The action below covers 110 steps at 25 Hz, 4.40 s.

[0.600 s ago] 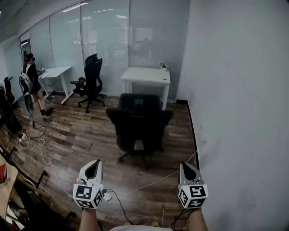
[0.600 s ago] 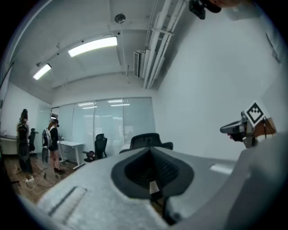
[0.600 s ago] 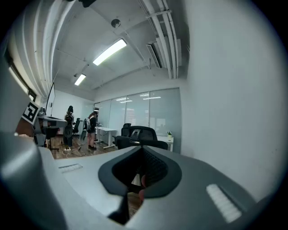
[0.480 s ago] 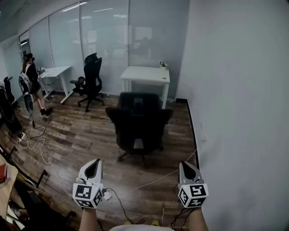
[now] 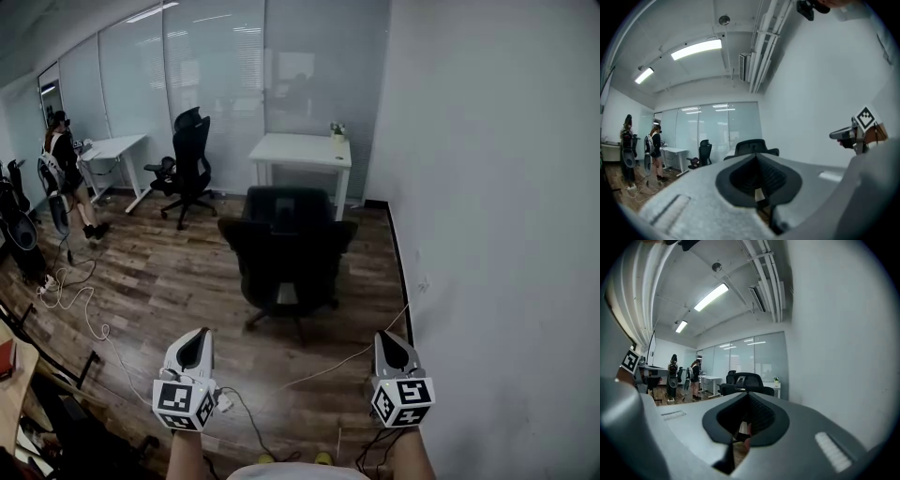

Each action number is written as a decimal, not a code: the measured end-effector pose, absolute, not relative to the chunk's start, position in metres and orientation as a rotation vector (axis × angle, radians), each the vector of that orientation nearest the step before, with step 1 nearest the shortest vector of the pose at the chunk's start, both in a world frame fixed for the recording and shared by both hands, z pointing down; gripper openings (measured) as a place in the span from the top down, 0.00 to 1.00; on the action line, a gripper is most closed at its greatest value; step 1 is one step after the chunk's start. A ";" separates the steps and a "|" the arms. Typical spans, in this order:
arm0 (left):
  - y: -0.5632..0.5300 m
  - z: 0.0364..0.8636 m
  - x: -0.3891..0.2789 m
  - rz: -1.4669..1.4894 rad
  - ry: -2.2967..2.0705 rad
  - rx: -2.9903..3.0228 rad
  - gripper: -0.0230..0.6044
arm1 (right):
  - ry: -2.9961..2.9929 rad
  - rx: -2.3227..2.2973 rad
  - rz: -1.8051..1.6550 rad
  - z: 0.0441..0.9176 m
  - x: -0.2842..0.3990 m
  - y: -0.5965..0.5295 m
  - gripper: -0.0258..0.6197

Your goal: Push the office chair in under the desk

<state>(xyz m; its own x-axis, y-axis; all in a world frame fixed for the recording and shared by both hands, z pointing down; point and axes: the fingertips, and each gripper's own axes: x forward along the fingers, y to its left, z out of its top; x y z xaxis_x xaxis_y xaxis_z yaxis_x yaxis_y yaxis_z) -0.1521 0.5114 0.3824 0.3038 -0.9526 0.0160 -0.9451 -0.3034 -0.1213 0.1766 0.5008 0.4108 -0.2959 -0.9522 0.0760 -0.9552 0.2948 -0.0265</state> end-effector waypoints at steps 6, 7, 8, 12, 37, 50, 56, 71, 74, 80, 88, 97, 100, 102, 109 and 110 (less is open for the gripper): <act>0.515 0.384 -0.153 -0.134 1.818 -2.465 0.97 | -2.498 1.821 0.113 0.412 0.178 0.505 0.96; 0.516 0.385 -0.153 -0.139 1.819 -2.465 0.97 | -2.499 1.816 0.115 0.413 0.177 0.505 0.96; 0.516 0.386 -0.152 -0.145 1.820 -2.465 0.97 | -2.498 1.810 0.112 0.413 0.177 0.505 0.96; 0.517 0.387 -0.151 -0.155 1.816 -2.470 0.97 | -2.499 1.797 0.106 0.415 0.174 0.505 0.96; 0.519 0.396 -0.154 -0.195 1.790 -2.506 0.75 | -2.516 1.715 0.097 0.424 0.156 0.505 0.75; 0.520 0.396 -0.173 -0.178 1.786 -2.525 0.75 | -2.529 1.706 0.113 0.422 0.132 0.505 0.74; 0.524 0.401 -0.192 -0.164 1.756 -2.553 0.75 | -2.521 1.712 0.094 0.423 0.107 0.513 0.74; 0.484 0.423 -0.222 -0.165 1.728 -2.609 0.75 | -2.491 1.691 0.079 0.440 0.071 0.477 0.74; 0.459 0.424 -0.217 -0.168 1.727 -2.616 0.75 | -2.487 1.680 0.082 0.443 0.075 0.452 0.74; 0.403 0.438 -0.202 -0.226 1.721 -2.639 0.75 | -2.483 1.666 0.123 0.455 0.090 0.392 0.74; 0.312 0.450 -0.185 -0.280 1.743 -2.619 0.75 | -2.499 1.633 0.125 0.470 0.113 0.296 0.74; 0.202 0.441 -0.138 -0.320 1.786 -2.586 0.75 | -2.514 1.572 0.105 0.465 0.164 0.181 0.74; 0.173 0.437 -0.123 -0.337 1.796 -2.571 0.75 | -2.539 1.545 0.101 0.460 0.177 0.148 0.74; 0.158 0.435 -0.114 -0.356 1.791 -2.570 0.75 | -2.550 1.541 0.107 0.457 0.185 0.130 0.74; 0.108 0.433 -0.105 -0.384 1.801 -2.559 0.75 | -2.563 1.505 0.113 0.459 0.192 0.078 0.74; 0.100 0.433 -0.105 -0.387 1.799 -2.561 0.75 | -2.562 1.500 0.114 0.459 0.191 0.071 0.74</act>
